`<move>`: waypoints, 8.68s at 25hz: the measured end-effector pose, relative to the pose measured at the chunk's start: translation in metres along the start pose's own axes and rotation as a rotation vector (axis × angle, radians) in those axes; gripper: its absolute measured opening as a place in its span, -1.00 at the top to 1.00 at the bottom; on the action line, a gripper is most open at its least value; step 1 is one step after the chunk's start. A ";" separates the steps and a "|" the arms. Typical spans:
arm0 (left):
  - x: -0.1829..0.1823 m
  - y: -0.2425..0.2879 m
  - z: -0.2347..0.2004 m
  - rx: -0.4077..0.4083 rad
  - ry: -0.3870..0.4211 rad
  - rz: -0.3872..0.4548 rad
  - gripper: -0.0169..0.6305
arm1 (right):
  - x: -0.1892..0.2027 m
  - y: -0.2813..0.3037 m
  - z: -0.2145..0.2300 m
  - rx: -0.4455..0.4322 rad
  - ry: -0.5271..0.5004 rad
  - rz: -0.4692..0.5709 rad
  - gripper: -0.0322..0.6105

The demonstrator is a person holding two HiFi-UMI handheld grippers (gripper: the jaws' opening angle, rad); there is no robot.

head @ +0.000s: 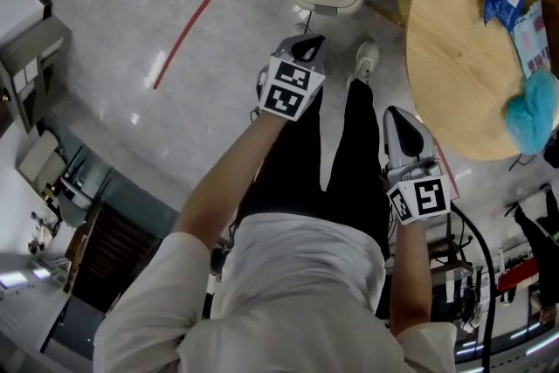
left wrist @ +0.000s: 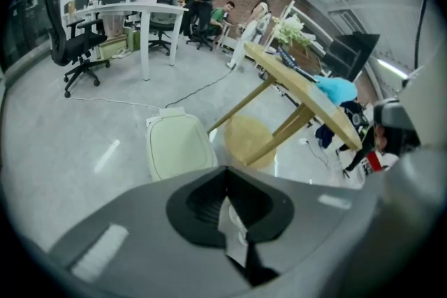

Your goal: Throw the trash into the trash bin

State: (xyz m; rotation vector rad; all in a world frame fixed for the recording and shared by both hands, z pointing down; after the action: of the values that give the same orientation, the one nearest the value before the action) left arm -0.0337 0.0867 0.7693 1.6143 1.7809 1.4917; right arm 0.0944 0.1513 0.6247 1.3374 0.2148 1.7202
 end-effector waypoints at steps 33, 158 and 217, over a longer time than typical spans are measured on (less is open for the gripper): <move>0.066 0.137 -0.070 -0.120 0.004 -0.112 0.94 | 0.066 0.061 0.024 -0.016 0.027 -0.045 0.90; -0.009 -0.068 0.025 -0.172 -0.056 -0.001 0.94 | -0.052 -0.072 -0.024 -0.024 -0.073 0.049 0.90; -0.088 -0.344 0.133 -0.132 0.096 0.548 0.94 | -0.149 -0.143 -0.089 -0.050 -0.240 0.161 0.90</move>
State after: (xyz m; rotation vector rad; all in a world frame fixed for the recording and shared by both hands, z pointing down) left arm -0.0874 0.1348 0.3974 2.0958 1.2992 1.8944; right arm 0.0960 0.1560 0.3999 1.5439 -0.0736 1.6651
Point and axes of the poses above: the fingertips, and each gripper's own axes: y forward along the fingers, z to its right, x out of its underside, the point moved 1 cm from there along -y, backward along the fingers, and after that the axes turned 5 degrees about -y, right-handed, at the moved point
